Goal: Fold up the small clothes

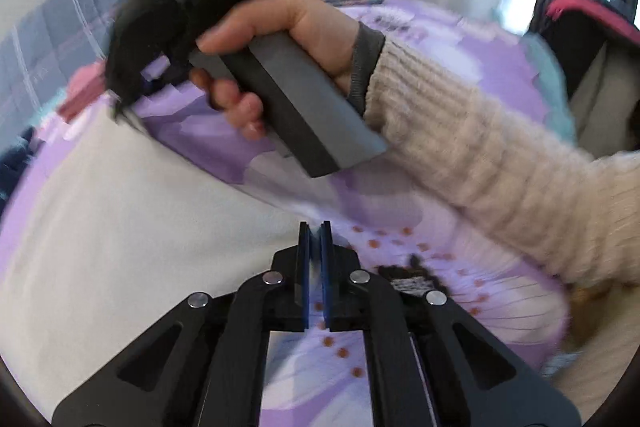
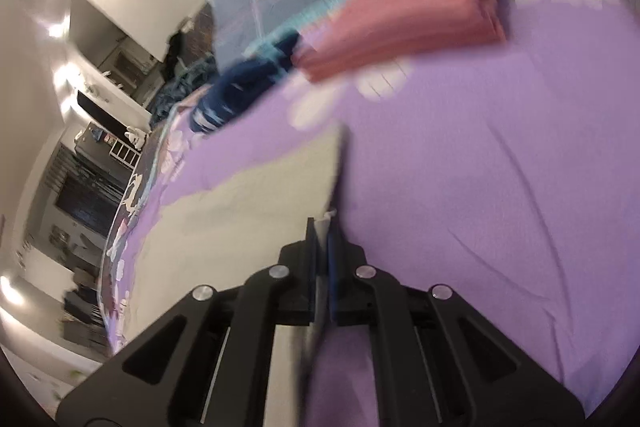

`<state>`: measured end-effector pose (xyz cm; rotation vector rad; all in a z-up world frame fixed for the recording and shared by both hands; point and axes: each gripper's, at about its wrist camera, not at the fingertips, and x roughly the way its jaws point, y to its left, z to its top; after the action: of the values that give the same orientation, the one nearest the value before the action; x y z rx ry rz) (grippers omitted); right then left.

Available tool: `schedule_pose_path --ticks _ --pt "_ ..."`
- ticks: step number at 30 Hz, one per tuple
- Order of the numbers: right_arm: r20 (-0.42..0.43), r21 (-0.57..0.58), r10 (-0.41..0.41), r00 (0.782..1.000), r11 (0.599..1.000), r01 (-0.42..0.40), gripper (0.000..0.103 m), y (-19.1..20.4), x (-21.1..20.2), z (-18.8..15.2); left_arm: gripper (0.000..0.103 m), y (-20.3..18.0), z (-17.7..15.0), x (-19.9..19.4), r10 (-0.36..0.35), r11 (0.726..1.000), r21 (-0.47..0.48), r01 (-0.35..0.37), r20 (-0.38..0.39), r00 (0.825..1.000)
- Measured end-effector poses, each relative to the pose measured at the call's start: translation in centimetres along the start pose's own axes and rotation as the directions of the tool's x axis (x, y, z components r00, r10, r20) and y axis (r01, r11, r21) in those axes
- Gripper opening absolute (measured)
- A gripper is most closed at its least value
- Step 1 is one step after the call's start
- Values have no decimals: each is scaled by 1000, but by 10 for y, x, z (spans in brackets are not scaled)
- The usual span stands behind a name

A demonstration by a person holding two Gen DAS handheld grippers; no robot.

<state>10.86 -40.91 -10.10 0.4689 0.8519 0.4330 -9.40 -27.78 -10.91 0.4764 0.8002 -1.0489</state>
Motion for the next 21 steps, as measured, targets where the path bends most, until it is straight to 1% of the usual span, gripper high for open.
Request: schedule_pose_path --ticks 2,4,5,6,7,9,10,11,12,13,14,15,16,17,18,19,20,21 --pt "45 -73 -30 999 997 33 4 19 -10 0 4 4 -3 2 -16 1000 -6 16 -1 1000" --pt "51 -111 -127 991 985 132 4 19 0 -2 4 8 -8 13 -31 999 -30 30 -30 999" --pt "46 -109 -217 975 969 221 2 11 12 -4 4 10 -10 17 -34 999 -43 32 -43 998" --pt "50 -111 -337 940 934 340 0 -1 25 -5 4 9 -11 19 -27 999 -42 25 -48 998" --pt "43 -96 -335 941 936 338 0 -9 28 -5 4 7 -10 19 -16 999 -33 15 -51 999" --pt "29 -3 -236 971 972 236 0 -23 18 0 4 4 -10 19 2 1000 -15 -3 -52 999" --pt "40 19 -208 977 978 207 0 -25 12 1 4 2 -10 19 8 1000 -8 -9 -52 999" --pt "56 22 -208 977 978 207 3 -25 5 2 3 2 -11 19 12 1000 -3 -12 -51 999" --pt "70 11 -220 973 976 219 4 -23 -1 3 3 1 -11 18 13 1000 0 -13 -51 999" --pt "80 -7 -203 976 979 204 4 -18 -6 3 3 1 -10 18 12 1000 -1 -12 -50 999" --pt "78 -22 -169 982 985 171 4 -14 -7 2 3 3 -11 18 9 1000 -4 -9 -49 999" --pt "64 -51 -88 994 994 92 4 -6 -7 3 3 3 -10 18 5 1000 -8 -6 -49 999" --pt "51 -81 -22 998 996 26 4 3 -6 0 4 4 -10 18 0 1000 -12 -1 -48 999" --pt "43 -101 0 999 995 5 5 9 -5 -3 5 5 -11 18 -2 1000 -15 2 -48 999" --pt "23 -144 -5 1000 990 8 9 19 1 -4 6 6 -11 18 -4 1000 -19 3 -49 999" --pt "11 -176 -51 999 983 52 14 23 9 -7 7 7 -11 18 -4 1000 -21 3 -50 999" --pt "9 -202 -139 990 970 138 17 25 20 -9 8 6 -10 18 -2 1000 -22 1 -50 999" --pt "22 -232 -273 962 934 271 5 20 37 -13 10 6 -11 18 2 1000 -23 -3 -52 999"
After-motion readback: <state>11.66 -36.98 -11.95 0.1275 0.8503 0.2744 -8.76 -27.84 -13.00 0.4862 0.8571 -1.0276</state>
